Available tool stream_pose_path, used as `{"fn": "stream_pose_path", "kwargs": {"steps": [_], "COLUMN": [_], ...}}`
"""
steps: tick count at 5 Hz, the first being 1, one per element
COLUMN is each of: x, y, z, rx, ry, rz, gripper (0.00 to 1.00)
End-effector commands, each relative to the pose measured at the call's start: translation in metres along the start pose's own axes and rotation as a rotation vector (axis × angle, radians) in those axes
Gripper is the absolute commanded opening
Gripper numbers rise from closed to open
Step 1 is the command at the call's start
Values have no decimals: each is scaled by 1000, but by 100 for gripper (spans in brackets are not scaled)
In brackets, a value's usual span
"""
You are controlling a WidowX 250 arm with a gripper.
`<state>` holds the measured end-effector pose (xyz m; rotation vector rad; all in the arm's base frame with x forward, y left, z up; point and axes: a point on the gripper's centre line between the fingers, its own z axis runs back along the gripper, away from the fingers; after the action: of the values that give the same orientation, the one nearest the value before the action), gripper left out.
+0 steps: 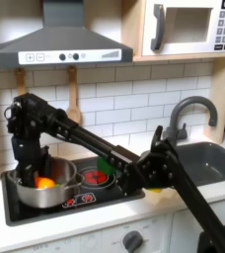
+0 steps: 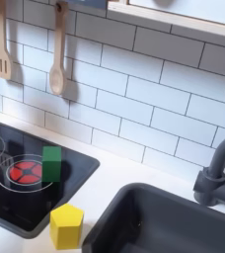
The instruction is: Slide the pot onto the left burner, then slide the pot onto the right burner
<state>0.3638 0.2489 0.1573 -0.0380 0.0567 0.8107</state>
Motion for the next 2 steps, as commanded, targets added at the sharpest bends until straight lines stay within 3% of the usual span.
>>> {"fn": "stream_pose_path", "kwargs": {"steps": [1, 2], "x": [-12, -18], "y": [-9, -19], "z": [-4, -2], "rx": [-5, -17], "ry": [14, 15], "rz": [-25, -39], "gripper": [100, 100]}}
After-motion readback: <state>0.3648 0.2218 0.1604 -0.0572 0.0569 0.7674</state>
